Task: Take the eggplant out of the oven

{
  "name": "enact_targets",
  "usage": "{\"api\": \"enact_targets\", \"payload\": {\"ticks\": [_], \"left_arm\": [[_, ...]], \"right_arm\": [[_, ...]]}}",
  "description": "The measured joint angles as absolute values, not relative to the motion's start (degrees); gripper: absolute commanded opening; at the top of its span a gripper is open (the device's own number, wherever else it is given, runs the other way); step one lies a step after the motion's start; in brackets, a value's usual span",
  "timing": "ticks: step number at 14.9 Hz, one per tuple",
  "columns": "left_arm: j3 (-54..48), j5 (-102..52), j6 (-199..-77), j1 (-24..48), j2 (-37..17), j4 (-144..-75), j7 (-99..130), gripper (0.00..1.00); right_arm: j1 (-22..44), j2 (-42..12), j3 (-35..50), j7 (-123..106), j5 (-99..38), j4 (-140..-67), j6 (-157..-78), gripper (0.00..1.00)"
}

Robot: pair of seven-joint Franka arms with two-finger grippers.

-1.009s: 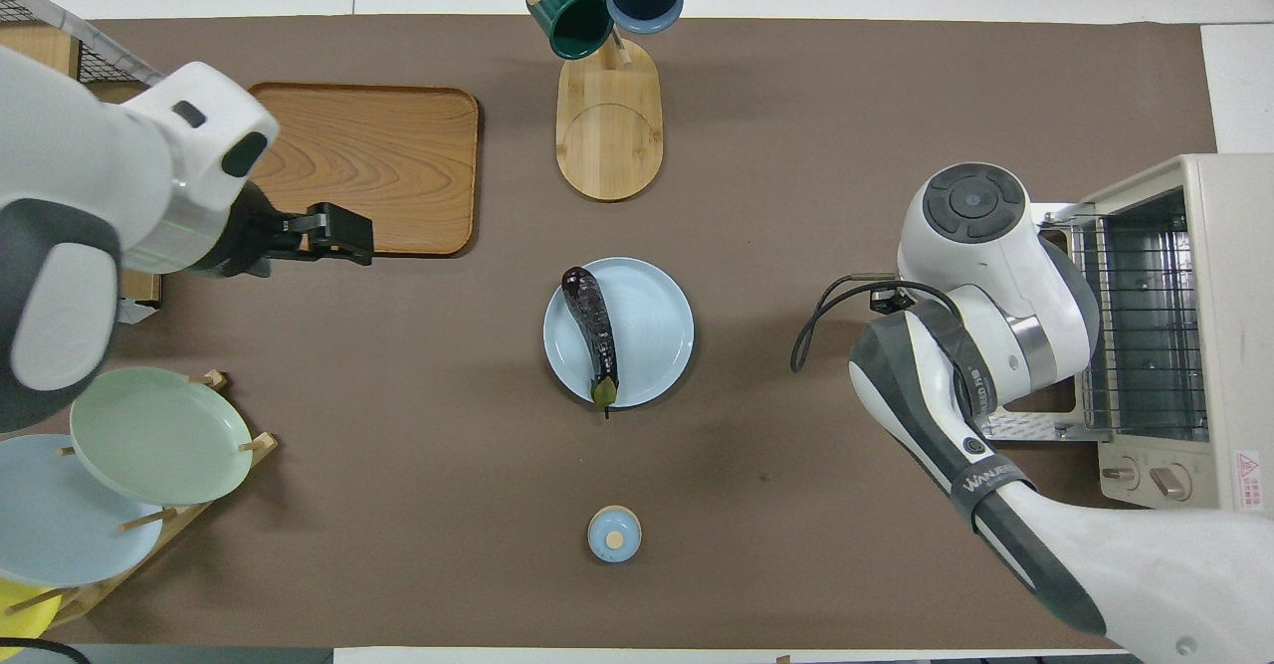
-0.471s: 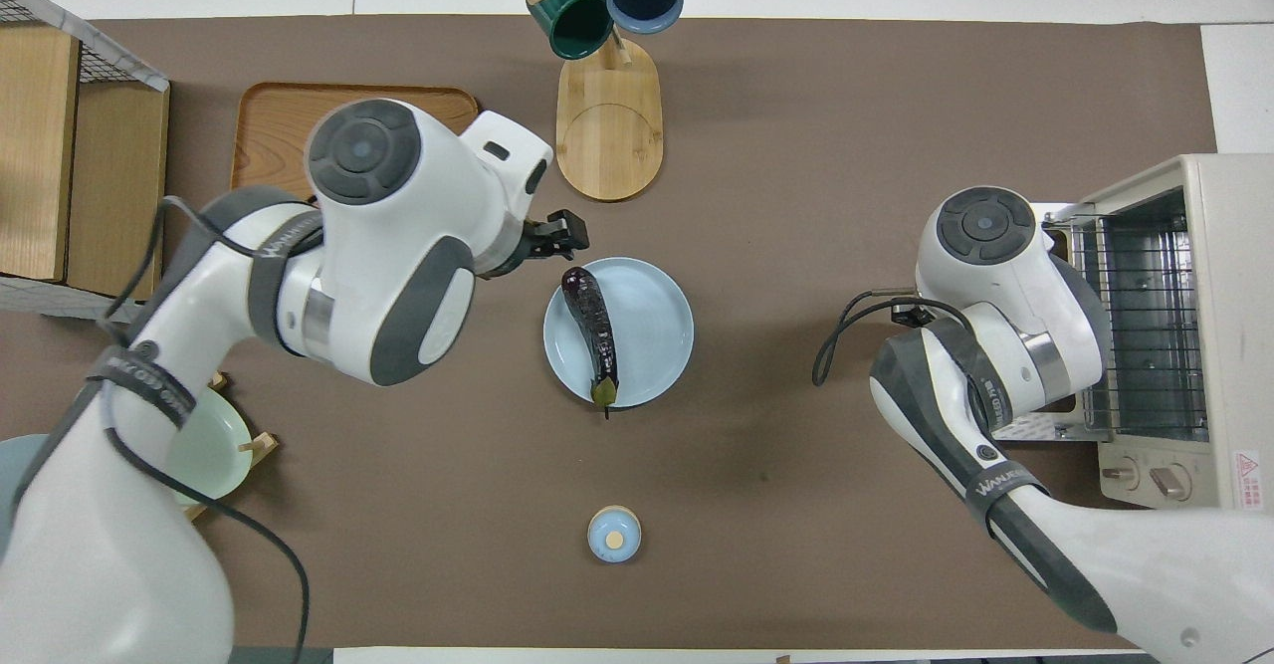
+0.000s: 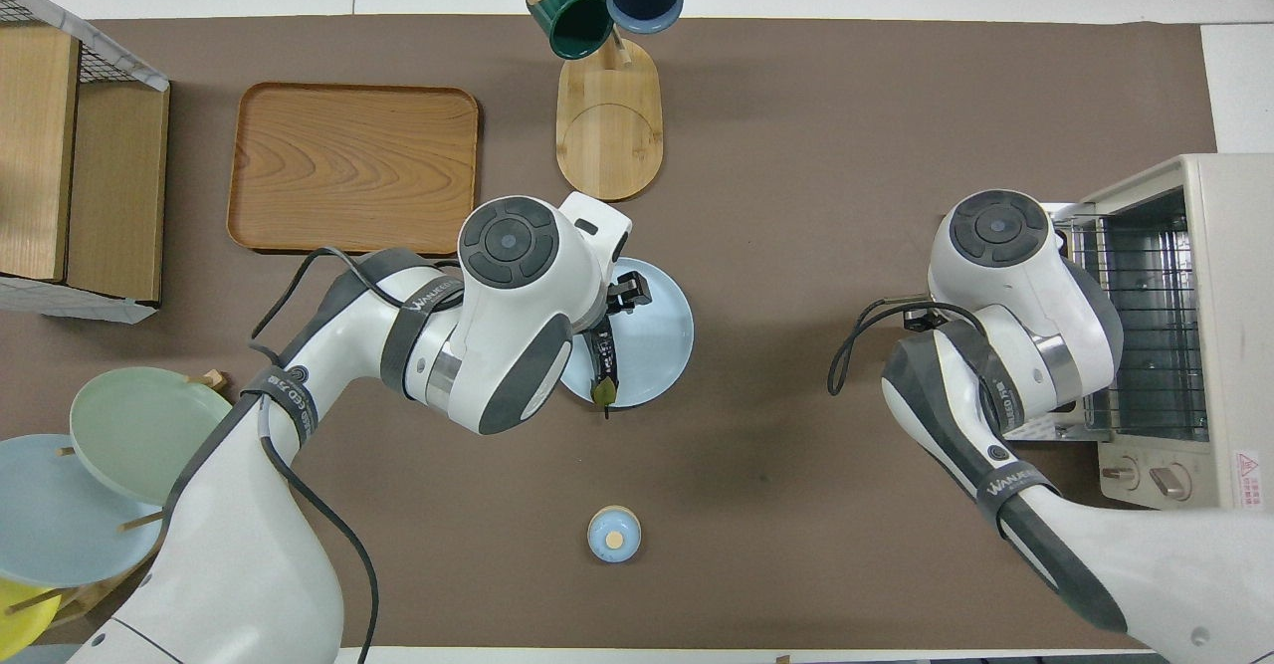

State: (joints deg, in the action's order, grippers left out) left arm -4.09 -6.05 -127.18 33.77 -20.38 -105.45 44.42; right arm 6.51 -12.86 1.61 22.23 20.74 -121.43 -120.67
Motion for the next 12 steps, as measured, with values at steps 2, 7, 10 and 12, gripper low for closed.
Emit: {"api": "enact_targets", "payload": {"ticks": [2, 7, 10, 12], "left_arm": [[-4.09, -6.05, -129.14, 34.7, -20.36, -107.06, 45.06, 1.0], [-4.04, -6.05, -131.53, 36.57, -20.33, -109.94, 45.96, 0.99], [-3.94, -6.05, -131.88, 37.04, -20.3, -110.18, 46.14, 0.73], [-3.89, -6.04, -131.89, 37.05, -20.27, -110.22, 46.15, 0.47]], "right_arm": [[6.14, -11.87, 1.97, 19.5, 20.72, -121.58, -120.4, 0.0], [3.17, -5.62, 3.41, 8.89, 19.44, -118.79, -112.81, 0.0], [-1.6, 0.12, 3.26, 1.15, 19.76, -116.98, -108.26, 0.0], [-5.46, 2.18, 2.39, -3.68, 21.41, -116.63, -108.15, 0.0]]}}
